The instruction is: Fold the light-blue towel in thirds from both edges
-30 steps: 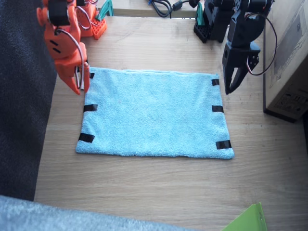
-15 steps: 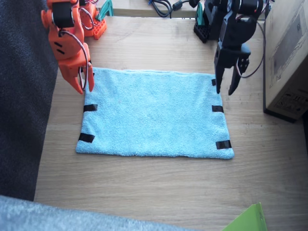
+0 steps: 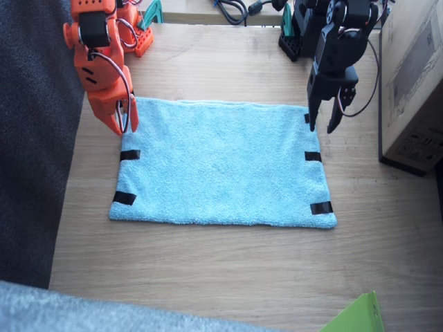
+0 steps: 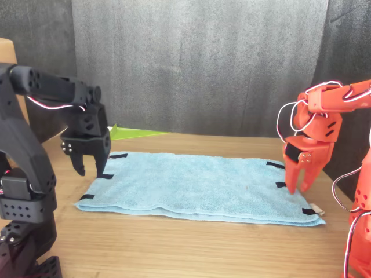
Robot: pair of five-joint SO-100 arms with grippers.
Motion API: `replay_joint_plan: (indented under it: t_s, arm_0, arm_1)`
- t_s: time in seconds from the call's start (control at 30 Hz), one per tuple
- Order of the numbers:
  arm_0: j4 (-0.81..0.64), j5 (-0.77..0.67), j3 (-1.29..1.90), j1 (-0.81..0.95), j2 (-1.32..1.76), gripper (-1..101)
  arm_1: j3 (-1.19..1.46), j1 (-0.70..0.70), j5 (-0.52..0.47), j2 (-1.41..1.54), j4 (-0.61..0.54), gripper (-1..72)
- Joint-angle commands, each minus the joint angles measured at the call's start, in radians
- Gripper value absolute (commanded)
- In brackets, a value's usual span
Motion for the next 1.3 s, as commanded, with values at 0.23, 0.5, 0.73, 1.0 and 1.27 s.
replay_joint_plan:
  t_s: [0.23,0.5,0.73,1.0,1.27]
  arm_0:
    - [0.006,0.011,-0.028,0.005,-0.008,23]
    - [0.003,0.011,-0.029,0.005,-0.012,24]
    - [0.003,0.009,-0.021,0.000,-0.003,24]
    - [0.006,0.017,-0.015,0.002,0.000,23]
    - [0.015,0.020,-0.012,-0.003,-0.005,23]
  arm_1:
    - [-0.023,-0.015,-0.008,0.015,-0.006,17.1]
    - [-0.028,-0.051,-0.028,0.029,0.003,20.1]
    - [-0.066,-0.061,-0.023,-0.026,0.012,21.6]
    - [-0.084,-0.037,-0.028,-0.094,0.009,21.1]
    - [-0.100,-0.018,-0.023,-0.146,0.012,20.7]
